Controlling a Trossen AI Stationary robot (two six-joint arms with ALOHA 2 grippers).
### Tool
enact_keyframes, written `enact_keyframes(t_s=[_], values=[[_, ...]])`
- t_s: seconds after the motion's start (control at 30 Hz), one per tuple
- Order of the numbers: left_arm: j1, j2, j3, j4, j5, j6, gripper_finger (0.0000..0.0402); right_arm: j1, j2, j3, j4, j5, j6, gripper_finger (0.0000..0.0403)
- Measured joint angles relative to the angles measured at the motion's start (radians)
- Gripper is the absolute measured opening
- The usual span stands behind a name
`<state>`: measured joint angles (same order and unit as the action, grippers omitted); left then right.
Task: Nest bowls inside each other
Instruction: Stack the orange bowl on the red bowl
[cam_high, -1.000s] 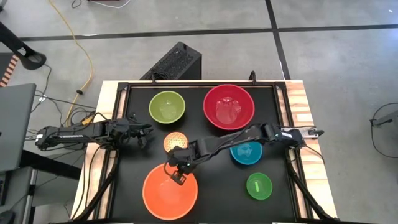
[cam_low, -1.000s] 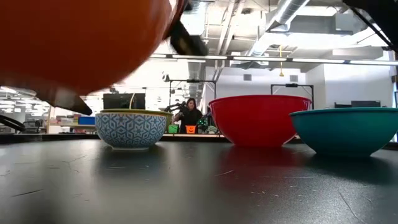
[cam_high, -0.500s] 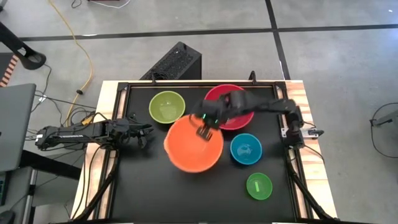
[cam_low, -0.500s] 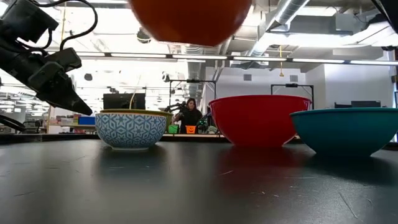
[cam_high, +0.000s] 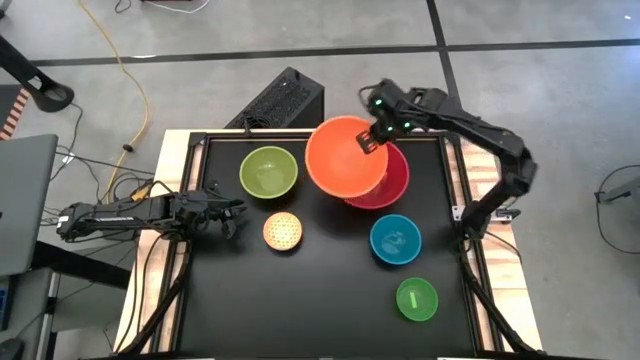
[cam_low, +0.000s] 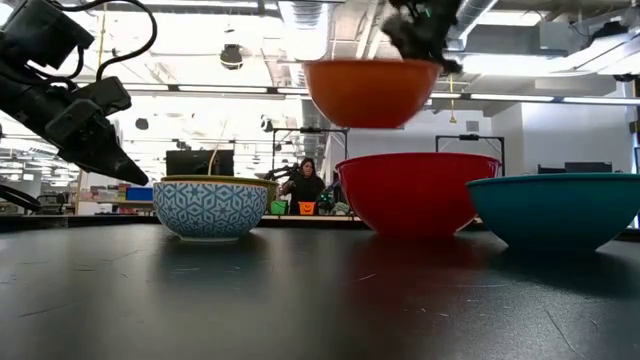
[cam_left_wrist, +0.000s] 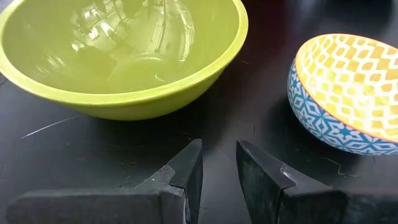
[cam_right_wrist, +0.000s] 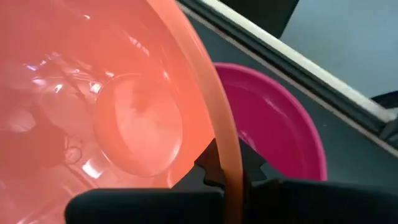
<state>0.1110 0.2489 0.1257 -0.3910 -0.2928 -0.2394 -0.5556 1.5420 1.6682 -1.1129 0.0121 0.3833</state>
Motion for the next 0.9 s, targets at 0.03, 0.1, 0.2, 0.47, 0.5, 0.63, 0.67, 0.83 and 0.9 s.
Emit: enact_keyframes(t_s=[0.03, 0.1, 0.2, 0.47, 0.5, 0.63, 0.67, 0.83, 0.9], values=[[0.000, 0.000, 0.000, 0.000, 0.000, 0.000, 0.0087, -0.029, -0.021, -0.058, 0.036, -0.024, 0.001, 0.0012], [0.000, 0.000, 0.000, 0.000, 0.000, 0.000, 0.0087, -0.077, -0.052, -0.163, 0.080, -0.047, 0.001, 0.0012], [0.000, 0.000, 0.000, 0.000, 0.000, 0.000, 0.0087, -0.127, -0.083, -0.292, 0.122, -0.073, 0.007, 0.0012], [0.000, 0.000, 0.000, 0.000, 0.000, 0.000, 0.0087, -0.161, -0.106, -0.463, 0.246, -0.078, 0.048, 0.0012], [0.000, 0.000, 0.000, 0.000, 0.000, 0.000, 0.0087, -0.160, -0.100, -0.464, 0.245, -0.074, 0.054, 0.0012], [0.000, 0.000, 0.000, 0.000, 0.000, 0.000, 0.0087, -0.148, -0.068, -0.464, 0.249, -0.062, 0.061, 0.0012], [0.000, 0.000, 0.000, 0.000, -0.001, 0.000, 0.0087, -0.145, -0.061, -0.464, 0.247, -0.056, 0.061, 0.0012], [0.000, 0.000, 0.000, 0.000, -0.001, 0.000, 0.0087, -0.131, -0.048, -0.464, 0.243, -0.007, 0.063, 0.0012], [0.000, 0.000, 0.000, 0.000, 0.000, 0.000, 0.0087, -0.129, -0.050, -0.464, 0.241, -0.005, 0.075, 0.0012]])
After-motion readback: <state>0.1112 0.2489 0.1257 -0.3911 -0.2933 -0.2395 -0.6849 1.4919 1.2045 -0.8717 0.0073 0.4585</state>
